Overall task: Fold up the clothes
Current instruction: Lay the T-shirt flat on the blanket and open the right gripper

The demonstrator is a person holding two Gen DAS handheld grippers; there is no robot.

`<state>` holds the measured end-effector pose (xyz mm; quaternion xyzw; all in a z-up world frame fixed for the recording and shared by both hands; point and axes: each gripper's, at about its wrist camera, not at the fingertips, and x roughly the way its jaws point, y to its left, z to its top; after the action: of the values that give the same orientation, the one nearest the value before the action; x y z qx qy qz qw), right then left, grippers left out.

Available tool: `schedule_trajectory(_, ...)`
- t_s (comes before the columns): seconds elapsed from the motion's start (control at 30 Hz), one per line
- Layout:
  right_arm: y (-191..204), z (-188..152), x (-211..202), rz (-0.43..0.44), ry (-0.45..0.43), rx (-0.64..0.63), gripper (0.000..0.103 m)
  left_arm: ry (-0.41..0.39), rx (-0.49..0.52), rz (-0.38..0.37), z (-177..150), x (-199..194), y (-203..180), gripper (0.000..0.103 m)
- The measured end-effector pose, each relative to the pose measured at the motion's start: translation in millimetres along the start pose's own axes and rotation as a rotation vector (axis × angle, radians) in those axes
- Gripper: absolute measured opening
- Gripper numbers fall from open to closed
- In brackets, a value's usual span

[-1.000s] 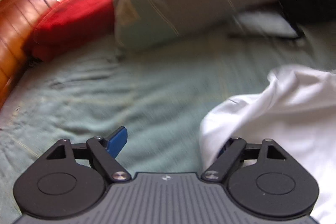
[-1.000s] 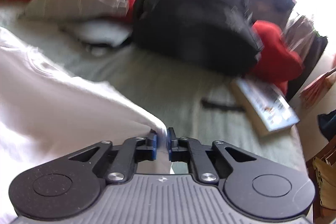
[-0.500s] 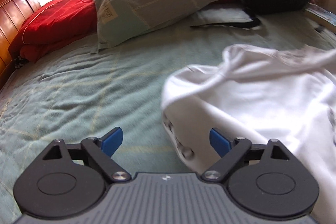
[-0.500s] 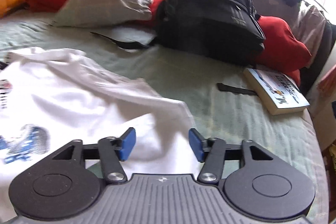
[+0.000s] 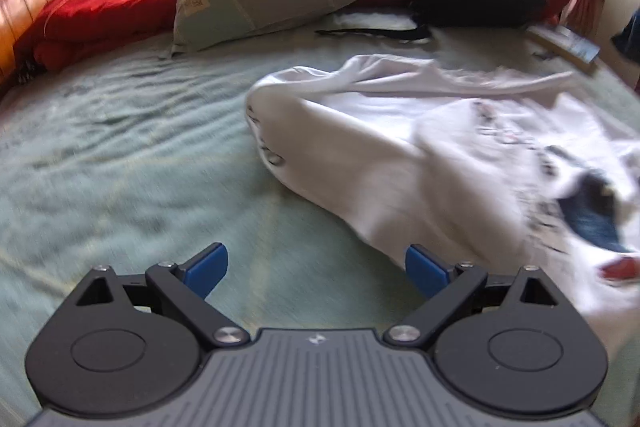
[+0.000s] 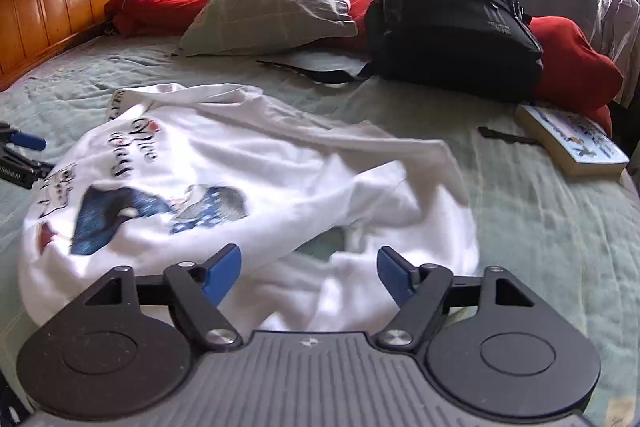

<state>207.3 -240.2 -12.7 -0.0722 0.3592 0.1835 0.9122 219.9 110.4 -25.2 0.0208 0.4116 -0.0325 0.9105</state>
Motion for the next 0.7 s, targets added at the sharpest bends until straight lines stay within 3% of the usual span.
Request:
schedule_trajectory(0.23,28.0,-14.1,-10.9,0.05,-0.02,0.043,0.084,-0.052,-0.074,-0.092,-18.2,-15.0,-29.3,0.098)
schedule_trajectory(0.47,46.6,-13.6,-22.6,0.087,-0.049,0.055,0.087,-0.065,-0.143,-0.163,-14.7,-6.1,-47.3,0.098)
schedule_trajectory(0.6,49.6,-17.9,-19.9,0.089,-0.04,0.074,0.087,-0.049,-0.204,-0.145,-20.2,7.7,-37.2,0.1)
schedule_trajectory(0.7,49.7,-22.5,-17.4,0.083,-0.028,0.08,0.087,-0.016,-0.244,-0.049,-28.9,17.2,-25.0,0.1)
